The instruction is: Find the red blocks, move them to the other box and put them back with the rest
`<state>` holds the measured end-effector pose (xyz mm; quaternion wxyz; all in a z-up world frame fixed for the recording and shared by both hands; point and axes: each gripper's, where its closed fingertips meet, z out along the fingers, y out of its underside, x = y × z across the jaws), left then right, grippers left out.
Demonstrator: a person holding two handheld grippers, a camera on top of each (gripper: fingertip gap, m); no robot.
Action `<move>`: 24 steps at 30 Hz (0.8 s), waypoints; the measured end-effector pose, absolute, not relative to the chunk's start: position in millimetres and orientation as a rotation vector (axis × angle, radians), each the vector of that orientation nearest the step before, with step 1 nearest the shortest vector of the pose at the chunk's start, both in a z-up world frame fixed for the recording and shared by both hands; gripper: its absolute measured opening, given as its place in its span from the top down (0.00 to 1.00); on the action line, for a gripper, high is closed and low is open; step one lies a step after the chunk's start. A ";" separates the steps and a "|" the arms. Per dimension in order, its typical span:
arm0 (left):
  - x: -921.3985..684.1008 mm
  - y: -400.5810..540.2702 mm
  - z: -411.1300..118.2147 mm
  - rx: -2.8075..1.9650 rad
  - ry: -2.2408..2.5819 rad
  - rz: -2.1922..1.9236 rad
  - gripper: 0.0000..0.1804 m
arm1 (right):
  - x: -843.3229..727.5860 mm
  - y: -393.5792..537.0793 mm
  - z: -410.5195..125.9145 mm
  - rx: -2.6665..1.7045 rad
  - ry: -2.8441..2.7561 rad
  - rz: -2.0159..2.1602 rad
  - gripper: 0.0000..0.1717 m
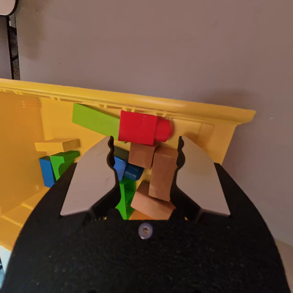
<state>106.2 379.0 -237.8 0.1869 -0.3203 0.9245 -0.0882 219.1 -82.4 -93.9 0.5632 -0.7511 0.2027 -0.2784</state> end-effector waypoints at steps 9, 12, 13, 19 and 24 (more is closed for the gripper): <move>114.7 377.0 -239.5 -0.853 2.540 -0.251 0.57 | 219.2 -78.5 -95.0 -1.779 0.480 -0.687 0.71; 115.1 378.0 -242.5 -0.834 2.550 -0.204 0.60 | 221.5 -79.9 -97.5 -1.772 0.496 -0.680 0.71; 115.0 378.8 -244.5 -0.831 2.558 -0.186 0.62 | 222.3 -79.9 -98.2 -1.772 0.500 -0.677 0.71; 114.9 382.1 -245.3 -0.849 2.561 -0.179 0.63 | 221.7 -77.0 -101.1 -1.786 0.487 -0.675 0.71; 110.8 388.8 -217.7 -0.971 2.470 -0.333 0.63 | 220.6 -74.5 -102.0 -1.800 0.450 -0.688 0.71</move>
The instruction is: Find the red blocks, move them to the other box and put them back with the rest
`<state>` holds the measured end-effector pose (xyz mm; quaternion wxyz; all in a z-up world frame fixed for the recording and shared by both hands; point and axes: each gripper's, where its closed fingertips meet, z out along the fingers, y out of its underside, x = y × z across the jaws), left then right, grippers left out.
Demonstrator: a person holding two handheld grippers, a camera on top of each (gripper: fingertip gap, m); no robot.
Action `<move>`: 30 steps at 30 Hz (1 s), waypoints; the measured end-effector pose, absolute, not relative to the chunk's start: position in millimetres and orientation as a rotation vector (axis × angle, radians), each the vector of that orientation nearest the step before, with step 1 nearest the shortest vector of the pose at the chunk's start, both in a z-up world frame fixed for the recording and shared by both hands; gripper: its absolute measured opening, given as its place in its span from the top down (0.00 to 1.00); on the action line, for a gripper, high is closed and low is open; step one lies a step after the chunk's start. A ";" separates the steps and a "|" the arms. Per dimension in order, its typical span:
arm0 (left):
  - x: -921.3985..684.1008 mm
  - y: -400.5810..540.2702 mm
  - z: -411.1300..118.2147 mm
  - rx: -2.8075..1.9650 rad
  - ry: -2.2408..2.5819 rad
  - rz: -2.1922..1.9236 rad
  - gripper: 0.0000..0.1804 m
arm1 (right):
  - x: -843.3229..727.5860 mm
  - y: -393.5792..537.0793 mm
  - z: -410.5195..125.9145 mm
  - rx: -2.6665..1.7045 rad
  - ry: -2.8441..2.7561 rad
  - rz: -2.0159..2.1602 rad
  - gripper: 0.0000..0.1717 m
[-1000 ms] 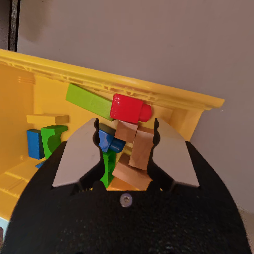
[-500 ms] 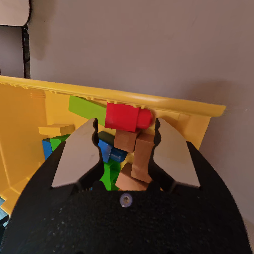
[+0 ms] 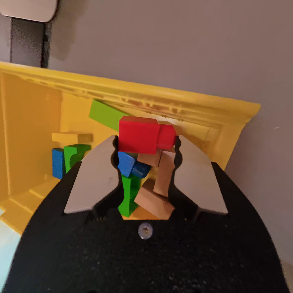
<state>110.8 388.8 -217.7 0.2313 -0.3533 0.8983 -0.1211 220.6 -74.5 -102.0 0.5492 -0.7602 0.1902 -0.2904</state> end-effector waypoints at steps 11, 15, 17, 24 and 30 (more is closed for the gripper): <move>104.2 321.4 -81.4 -1.186 2.163 -1.354 0.63 | 170.1 15.5 -82.8 -1.735 -0.250 -0.650 0.61; 99.5 233.2 -68.3 -1.087 2.340 -1.769 0.63 | 144.6 54.6 -65.1 -1.616 -0.556 -0.668 0.61; 101.5 191.4 -65.8 -1.031 2.420 -1.945 0.63 | 133.8 70.6 -57.4 -1.565 -0.638 -0.637 0.62; 119.4 90.1 -51.7 -1.022 2.421 -2.474 0.63 | 140.1 81.7 -46.1 -1.493 -0.640 -0.809 0.65; 139.2 46.9 -47.3 -1.159 2.227 -2.754 0.63 | 150.5 65.2 -55.2 -1.509 -0.605 -0.845 0.73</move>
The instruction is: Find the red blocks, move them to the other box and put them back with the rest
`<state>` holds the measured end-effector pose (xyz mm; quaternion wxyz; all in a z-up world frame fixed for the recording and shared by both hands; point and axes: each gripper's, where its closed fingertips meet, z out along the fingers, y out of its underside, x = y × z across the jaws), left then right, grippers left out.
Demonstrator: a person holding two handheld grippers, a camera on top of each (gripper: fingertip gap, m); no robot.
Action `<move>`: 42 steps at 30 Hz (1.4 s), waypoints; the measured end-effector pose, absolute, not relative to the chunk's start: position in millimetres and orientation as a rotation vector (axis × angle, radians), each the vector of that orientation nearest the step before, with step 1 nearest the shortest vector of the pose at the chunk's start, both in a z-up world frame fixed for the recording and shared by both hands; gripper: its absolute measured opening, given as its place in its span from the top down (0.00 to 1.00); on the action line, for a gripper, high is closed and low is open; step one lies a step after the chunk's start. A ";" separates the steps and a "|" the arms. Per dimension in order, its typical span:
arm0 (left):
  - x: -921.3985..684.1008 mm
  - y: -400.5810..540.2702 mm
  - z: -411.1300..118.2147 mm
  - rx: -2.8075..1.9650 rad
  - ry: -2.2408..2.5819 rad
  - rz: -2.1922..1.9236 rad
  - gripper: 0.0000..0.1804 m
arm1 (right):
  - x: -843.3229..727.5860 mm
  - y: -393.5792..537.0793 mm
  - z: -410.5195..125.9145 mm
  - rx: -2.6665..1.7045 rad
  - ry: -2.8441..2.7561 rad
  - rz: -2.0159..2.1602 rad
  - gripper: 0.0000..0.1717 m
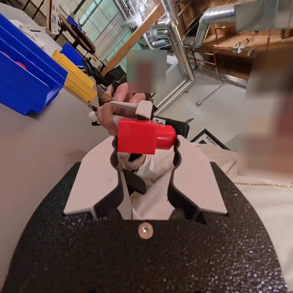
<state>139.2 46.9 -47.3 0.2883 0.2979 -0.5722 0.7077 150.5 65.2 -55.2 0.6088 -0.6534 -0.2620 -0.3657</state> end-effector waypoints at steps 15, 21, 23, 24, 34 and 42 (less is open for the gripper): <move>177.7 67.7 -79.7 1.411 -2.178 2.196 0.56 | 332.6 -110.5 -67.1 -1.869 0.449 -0.816 0.79; 167.5 74.5 -119.5 1.659 -2.470 2.024 0.58 | 385.2 -161.9 -123.9 -2.142 0.740 -0.741 0.79; 166.4 76.2 -131.3 1.717 -2.536 1.959 0.58 | 392.3 -162.1 -136.9 -2.205 0.757 -0.712 0.79; 167.4 78.0 -135.7 1.764 -2.549 1.940 0.58 | 394.6 -160.6 -142.8 -2.232 0.762 -0.691 0.79; 168.9 79.9 -150.5 1.881 -2.605 1.827 0.57 | 398.9 -148.2 -184.5 -2.408 0.749 -0.555 0.78; 170.2 75.9 -150.9 1.877 -2.572 1.838 0.57 | 391.4 -134.7 -170.7 -2.290 0.680 -0.497 0.78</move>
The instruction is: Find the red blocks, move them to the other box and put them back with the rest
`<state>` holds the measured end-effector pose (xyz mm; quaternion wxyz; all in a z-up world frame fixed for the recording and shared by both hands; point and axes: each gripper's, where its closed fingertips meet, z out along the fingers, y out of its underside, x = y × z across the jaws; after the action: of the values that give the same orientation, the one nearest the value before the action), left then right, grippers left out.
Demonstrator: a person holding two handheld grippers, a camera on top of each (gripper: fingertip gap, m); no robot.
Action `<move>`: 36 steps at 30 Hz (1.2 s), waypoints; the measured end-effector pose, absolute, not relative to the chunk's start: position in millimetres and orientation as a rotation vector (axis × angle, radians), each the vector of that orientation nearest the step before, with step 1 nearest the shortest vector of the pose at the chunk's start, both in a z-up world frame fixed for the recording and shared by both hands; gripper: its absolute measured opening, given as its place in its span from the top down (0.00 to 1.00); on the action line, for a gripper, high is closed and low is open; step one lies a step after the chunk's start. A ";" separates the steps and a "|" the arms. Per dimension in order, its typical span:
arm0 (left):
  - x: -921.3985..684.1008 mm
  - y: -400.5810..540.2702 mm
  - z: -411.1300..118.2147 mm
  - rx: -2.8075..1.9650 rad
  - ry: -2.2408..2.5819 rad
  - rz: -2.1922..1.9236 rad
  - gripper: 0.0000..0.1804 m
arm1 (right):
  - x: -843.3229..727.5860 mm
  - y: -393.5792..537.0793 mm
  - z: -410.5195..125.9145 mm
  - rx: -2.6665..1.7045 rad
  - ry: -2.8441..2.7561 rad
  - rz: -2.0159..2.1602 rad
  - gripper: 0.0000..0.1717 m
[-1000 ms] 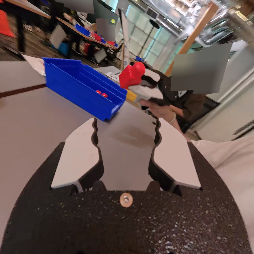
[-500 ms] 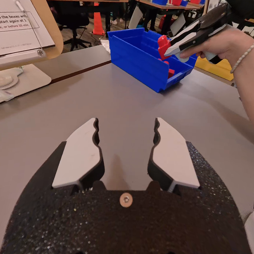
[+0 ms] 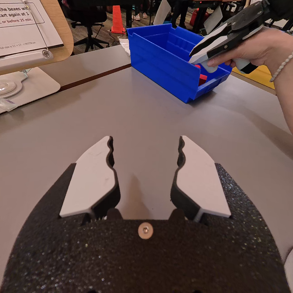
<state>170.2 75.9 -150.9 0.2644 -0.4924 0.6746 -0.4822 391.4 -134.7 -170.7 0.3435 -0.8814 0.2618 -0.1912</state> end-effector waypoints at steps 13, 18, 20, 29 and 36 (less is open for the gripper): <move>171.3 76.3 -147.5 -1.309 1.851 -1.254 0.56 | 349.1 -172.8 -104.0 -1.980 0.623 -0.707 0.74; 180.5 69.7 -141.2 -1.290 1.885 -1.234 0.55 | 311.1 -208.1 -89.3 -1.793 0.688 -0.827 0.72; 187.4 62.0 -136.8 -1.294 1.902 -1.254 0.55 | 297.4 -223.0 -85.7 -1.712 0.725 -0.874 0.70; 246.6 3.3 -99.7 -1.291 2.080 -1.296 0.52 | 281.5 -260.9 -86.7 -1.641 0.779 -1.040 0.67; 315.9 -53.2 -90.2 -1.368 2.225 -1.203 0.53 | 271.7 -265.8 -74.3 -1.548 0.747 -1.001 0.68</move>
<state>315.9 -53.2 -90.2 0.1326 -0.4717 0.7669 -0.4146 271.7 -265.8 -74.3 0.5448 -0.6525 0.3149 -0.4222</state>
